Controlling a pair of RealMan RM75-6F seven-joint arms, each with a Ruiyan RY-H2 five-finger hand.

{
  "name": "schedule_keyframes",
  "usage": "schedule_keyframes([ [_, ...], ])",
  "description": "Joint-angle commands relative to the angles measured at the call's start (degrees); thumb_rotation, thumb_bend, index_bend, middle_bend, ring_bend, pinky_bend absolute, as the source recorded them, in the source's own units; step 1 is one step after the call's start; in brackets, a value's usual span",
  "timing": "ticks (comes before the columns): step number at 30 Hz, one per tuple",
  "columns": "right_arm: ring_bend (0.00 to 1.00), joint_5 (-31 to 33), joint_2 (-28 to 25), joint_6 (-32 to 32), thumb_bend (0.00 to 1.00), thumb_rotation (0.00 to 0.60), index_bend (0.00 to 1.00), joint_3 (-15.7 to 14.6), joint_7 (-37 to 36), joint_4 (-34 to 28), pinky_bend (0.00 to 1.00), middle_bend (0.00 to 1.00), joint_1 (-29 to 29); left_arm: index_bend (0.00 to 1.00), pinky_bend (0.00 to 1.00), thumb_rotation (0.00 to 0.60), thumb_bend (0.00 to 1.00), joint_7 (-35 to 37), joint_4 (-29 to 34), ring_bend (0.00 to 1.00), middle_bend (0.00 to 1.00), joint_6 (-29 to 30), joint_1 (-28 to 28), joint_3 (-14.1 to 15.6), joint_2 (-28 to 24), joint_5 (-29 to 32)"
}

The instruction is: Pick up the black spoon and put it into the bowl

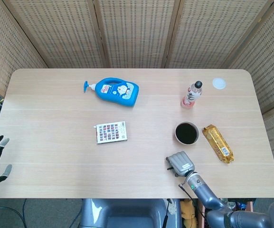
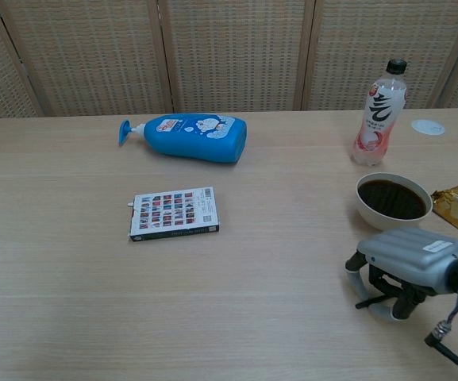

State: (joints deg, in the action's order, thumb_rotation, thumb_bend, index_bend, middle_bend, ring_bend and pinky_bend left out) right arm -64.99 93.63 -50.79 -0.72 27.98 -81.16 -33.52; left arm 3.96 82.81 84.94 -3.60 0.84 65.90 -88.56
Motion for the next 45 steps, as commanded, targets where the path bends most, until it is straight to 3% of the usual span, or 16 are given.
schedule_keyframes([
  [1, 0.95, 0.01, 0.10, -0.06, 0.51, 0.600, 0.56, -0.05, 0.08, -0.05, 1.00, 0.93, 0.05, 0.00, 0.00, 0.600, 0.42, 0.05, -0.02, 0.00, 0.00, 0.04, 0.02, 0.00, -0.01, -0.03],
  [18, 0.96, 0.20, -0.82, -0.16, 0.64, 0.600, 0.62, -0.12, -1.50, -1.12, 1.00, 0.95, 0.78, 0.00, 0.00, 0.600, 0.42, 0.32, -0.14, 0.00, 0.00, 0.28, 0.12, 0.00, 0.06, -0.24],
  [30, 0.96, -1.84, -6.18, -2.09, 0.67, 0.600, 0.64, 0.97, -5.30, -7.28, 1.00, 0.95, 1.53, 0.00, 0.00, 0.600, 0.42, 0.28, -0.06, 0.00, 0.00, 0.17, -0.08, -0.17, 0.05, -0.26],
  [38, 0.96, -4.53, -14.40, -1.79, 0.68, 0.600, 0.65, 3.97, -15.29, -17.38, 1.00, 0.95, 1.39, 0.00, 0.00, 0.600, 0.42, -0.18, 0.51, 0.00, 0.00, 0.11, -0.26, -0.16, -0.04, -0.52],
  [45, 0.96, -2.43, -19.72, 2.35, 0.68, 0.600, 0.65, 7.89, -27.48, -21.62, 1.00, 0.95, 0.46, 0.00, 0.00, 0.600, 0.42, -0.55, 1.08, 0.00, 0.00, 0.15, -0.37, -0.14, -0.26, -0.73],
])
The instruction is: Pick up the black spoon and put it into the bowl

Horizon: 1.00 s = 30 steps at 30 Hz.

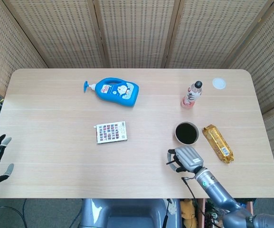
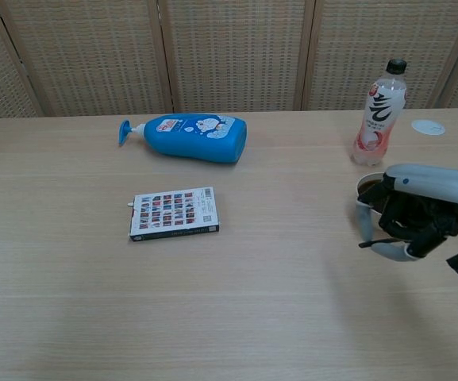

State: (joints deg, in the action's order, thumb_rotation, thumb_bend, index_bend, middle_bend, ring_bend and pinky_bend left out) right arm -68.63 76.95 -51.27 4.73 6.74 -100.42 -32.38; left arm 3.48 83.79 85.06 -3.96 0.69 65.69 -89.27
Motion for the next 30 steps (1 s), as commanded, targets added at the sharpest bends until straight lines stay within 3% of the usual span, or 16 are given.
schedule_keyframes([
  [1, 0.96, 1.44, -3.35, 3.32, 0.68, 0.600, 0.65, 2.74, -7.41, -2.50, 1.00, 0.95, -0.77, 0.00, 0.00, 0.600, 0.42, -0.11, 0.14, 0.00, 0.00, 0.04, -0.01, 0.00, -0.08, -0.03],
  [13, 0.96, 5.54, -4.92, 12.37, 0.68, 0.600, 0.66, 9.57, -28.86, 1.60, 1.00, 0.95, -2.90, 0.00, 0.00, 0.600, 0.42, 0.06, 0.38, 0.00, 0.00, -0.09, 0.02, 0.17, -0.42, -0.02],
  [20, 0.96, 6.49, -3.14, 15.36, 0.68, 0.600, 0.66, 11.94, -35.58, 6.88, 1.00, 0.95, -4.16, 0.00, 0.00, 0.600, 0.42, 0.20, 0.16, 0.00, 0.00, -0.22, 0.06, 0.22, -0.39, 0.12],
  [30, 0.96, 9.40, 0.19, 17.64, 0.68, 0.600, 0.66, 12.74, -36.87, 14.19, 1.00, 0.95, -6.43, 0.00, 0.00, 0.600, 0.42, 0.41, -0.18, 0.00, 0.00, -0.21, 0.29, 0.36, -0.34, 0.31],
])
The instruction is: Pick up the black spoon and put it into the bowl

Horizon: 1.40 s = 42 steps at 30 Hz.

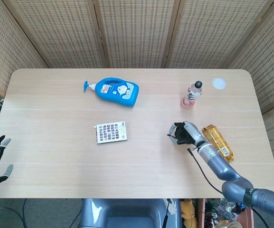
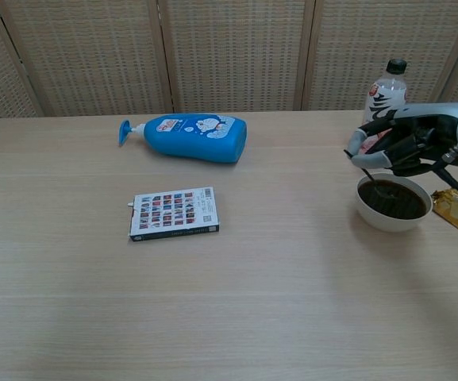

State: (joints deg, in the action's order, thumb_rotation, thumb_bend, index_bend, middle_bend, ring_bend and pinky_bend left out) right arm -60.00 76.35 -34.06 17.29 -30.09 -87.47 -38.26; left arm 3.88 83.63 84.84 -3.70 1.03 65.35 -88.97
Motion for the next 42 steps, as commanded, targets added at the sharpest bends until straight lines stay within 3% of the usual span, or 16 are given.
schedule_keyframes([
  [1, 0.96, 1.64, 1.69, 0.82, 0.68, 0.600, 0.66, 0.20, 0.17, 3.01, 1.00, 0.95, -1.09, 0.00, 0.00, 0.600, 0.42, 0.02, -0.05, 0.00, 0.00, 0.04, 0.08, 0.01, -0.03, 0.08],
  [22, 0.96, 7.27, 10.45, -0.69, 0.69, 0.600, 0.67, -1.72, 7.98, 18.39, 1.00, 0.95, -3.37, 0.00, 0.00, 0.600, 0.42, -0.42, 0.19, 0.00, 0.00, 0.02, 0.42, 0.03, -0.32, 0.50],
  [28, 0.96, 7.68, 10.90, 0.01, 0.69, 0.600, 0.67, -2.18, 8.94, 20.45, 1.00, 0.95, -2.99, 0.00, 0.00, 0.600, 0.42, -0.70, 0.46, 0.00, 0.00, -0.05, 0.37, 0.03, -0.40, 0.44],
  [42, 0.96, 6.28, 10.74, 0.74, 0.69, 0.600, 0.67, -2.52, 9.86, 18.19, 1.00, 0.95, -2.01, 0.00, 0.00, 0.600, 0.42, -0.69, 0.50, 0.00, 0.00, -0.01, 0.37, 0.03, -0.37, 0.35],
])
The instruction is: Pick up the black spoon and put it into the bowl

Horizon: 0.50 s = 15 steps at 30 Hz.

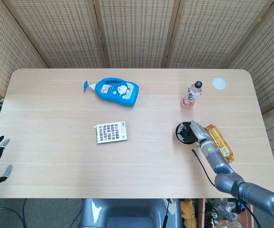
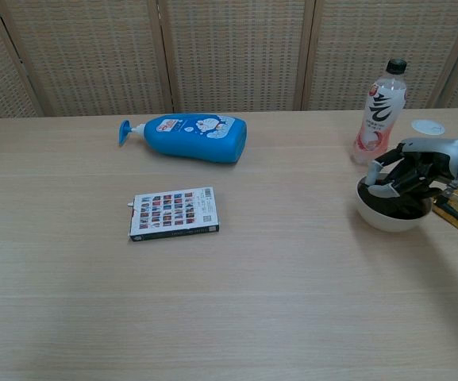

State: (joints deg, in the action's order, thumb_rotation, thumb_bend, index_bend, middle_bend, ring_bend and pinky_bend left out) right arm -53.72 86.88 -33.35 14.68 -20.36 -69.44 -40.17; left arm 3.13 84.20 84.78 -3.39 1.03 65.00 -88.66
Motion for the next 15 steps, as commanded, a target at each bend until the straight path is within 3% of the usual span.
schedule_keyframes([
  [1, 0.96, 0.04, 0.54, 0.00, 0.69, 0.600, 0.67, 0.29, 0.32, 0.46, 1.00, 0.95, -0.31, 0.00, 0.00, 0.600, 0.42, 0.16, -0.18, 0.00, 0.00, 0.07, 0.16, 0.04, -0.01, 0.16],
  [15, 0.96, 3.07, 2.11, 1.56, 0.69, 0.600, 0.67, 1.62, 2.81, 4.68, 1.00, 0.95, -2.23, 0.00, 0.00, 0.600, 0.42, 0.45, -0.61, 0.00, 0.00, -0.02, 0.33, 0.02, 0.04, 0.42],
])
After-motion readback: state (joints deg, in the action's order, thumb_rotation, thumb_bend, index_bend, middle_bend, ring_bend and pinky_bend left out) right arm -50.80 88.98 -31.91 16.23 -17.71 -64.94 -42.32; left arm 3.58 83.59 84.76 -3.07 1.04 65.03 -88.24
